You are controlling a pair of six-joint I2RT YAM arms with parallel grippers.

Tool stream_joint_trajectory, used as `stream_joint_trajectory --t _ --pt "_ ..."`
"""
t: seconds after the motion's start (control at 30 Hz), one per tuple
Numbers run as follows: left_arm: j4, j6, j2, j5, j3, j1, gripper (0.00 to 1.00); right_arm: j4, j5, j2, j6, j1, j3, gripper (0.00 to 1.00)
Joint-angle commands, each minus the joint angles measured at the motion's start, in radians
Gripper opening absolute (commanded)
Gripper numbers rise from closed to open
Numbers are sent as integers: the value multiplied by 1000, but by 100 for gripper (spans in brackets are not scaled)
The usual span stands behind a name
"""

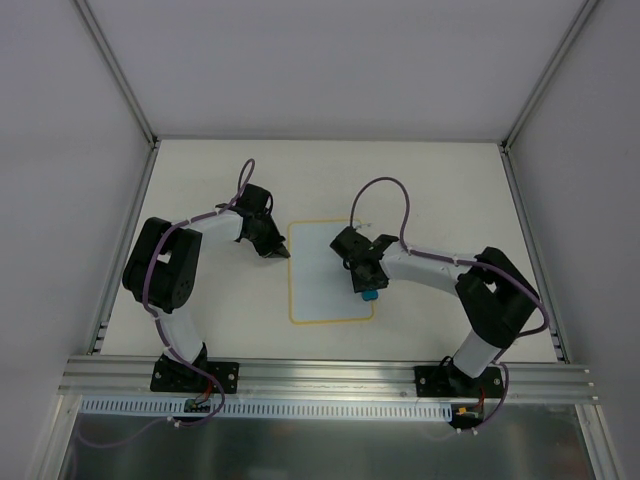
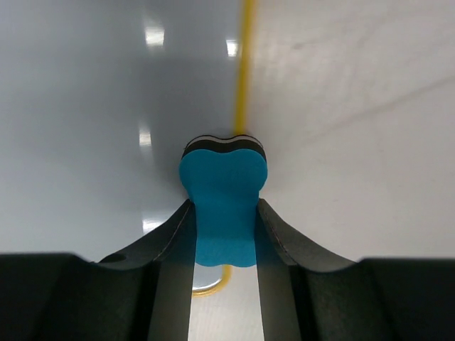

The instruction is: Erase the whiteboard

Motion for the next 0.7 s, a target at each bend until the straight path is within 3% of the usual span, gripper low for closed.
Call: stream_joint_trajectory --t 0.0,0.3,0.67 --pt "-92 38 38 -131 -43 19 0 -93 110 -15 84 -53 -60 0" --pt "-92 40 21 -130 -37 19 0 -86 76 -52 43 -122 -1 0" --pt "-98 81 -15 -137 0 19 0 -76 -34 -2 -132 -484 202 0"
